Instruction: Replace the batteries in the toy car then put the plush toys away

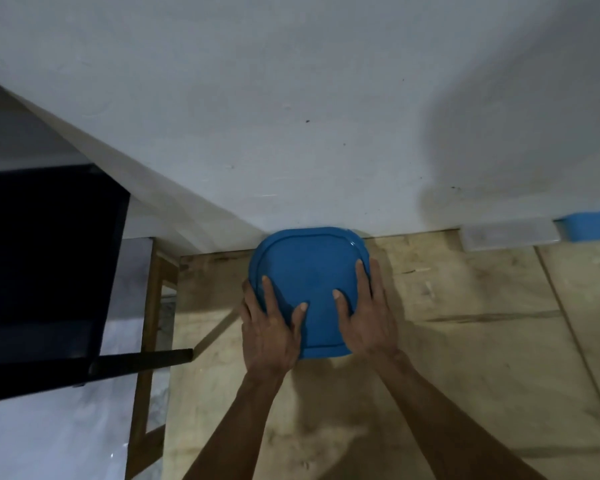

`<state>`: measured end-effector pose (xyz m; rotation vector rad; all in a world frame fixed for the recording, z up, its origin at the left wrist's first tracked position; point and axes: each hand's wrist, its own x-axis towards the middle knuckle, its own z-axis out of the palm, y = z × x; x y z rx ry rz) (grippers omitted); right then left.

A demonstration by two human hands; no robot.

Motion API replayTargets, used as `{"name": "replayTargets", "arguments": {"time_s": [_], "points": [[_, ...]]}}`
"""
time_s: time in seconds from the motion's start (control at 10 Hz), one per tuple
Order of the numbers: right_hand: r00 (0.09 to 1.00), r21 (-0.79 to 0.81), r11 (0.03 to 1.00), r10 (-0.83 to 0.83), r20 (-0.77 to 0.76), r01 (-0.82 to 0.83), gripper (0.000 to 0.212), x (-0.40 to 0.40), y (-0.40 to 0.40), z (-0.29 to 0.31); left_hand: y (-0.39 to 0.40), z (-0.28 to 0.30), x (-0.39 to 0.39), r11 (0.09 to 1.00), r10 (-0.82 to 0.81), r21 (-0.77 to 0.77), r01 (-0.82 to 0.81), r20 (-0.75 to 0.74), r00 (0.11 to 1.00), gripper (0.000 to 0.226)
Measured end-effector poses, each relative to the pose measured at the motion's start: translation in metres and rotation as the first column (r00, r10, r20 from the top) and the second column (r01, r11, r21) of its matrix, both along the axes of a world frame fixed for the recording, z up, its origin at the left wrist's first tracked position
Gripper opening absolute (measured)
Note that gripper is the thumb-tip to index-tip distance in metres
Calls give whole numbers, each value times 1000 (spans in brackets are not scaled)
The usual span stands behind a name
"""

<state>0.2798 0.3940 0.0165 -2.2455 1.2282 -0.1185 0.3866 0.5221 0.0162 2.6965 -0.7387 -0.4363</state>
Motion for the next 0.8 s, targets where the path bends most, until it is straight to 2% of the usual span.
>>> {"name": "replayTargets", "arguments": {"time_s": [0.2, 0.3, 0.4, 0.6, 0.7, 0.8], "points": [[994, -139, 987, 72, -84, -84, 72, 6, -10, -8, -5, 4, 7, 999, -20, 49, 18, 52, 998, 94], [988, -146, 983, 96, -121, -113, 74, 6, -10, -12, -5, 2, 9, 998, -48, 36, 45, 98, 994, 93], [985, -113, 986, 108, -136, -123, 73, 6, -11, -10, -3, -1, 7, 998, -56, 37, 53, 89, 994, 92], [966, -1, 984, 173, -193, -176, 74, 6, -19, 2, -7, 10, 12, 989, -38, 145, 42, -31, 999, 96], [966, -5, 984, 173, -193, -177, 69, 6, -20, 17, -6, 25, 11, 994, -18, 110, 27, -86, 996, 90], [980, -42, 986, 155, -128, -161, 68, -1, -9, 30, 3, 46, 2, 996, -67, 51, 70, -58, 996, 80]]}}
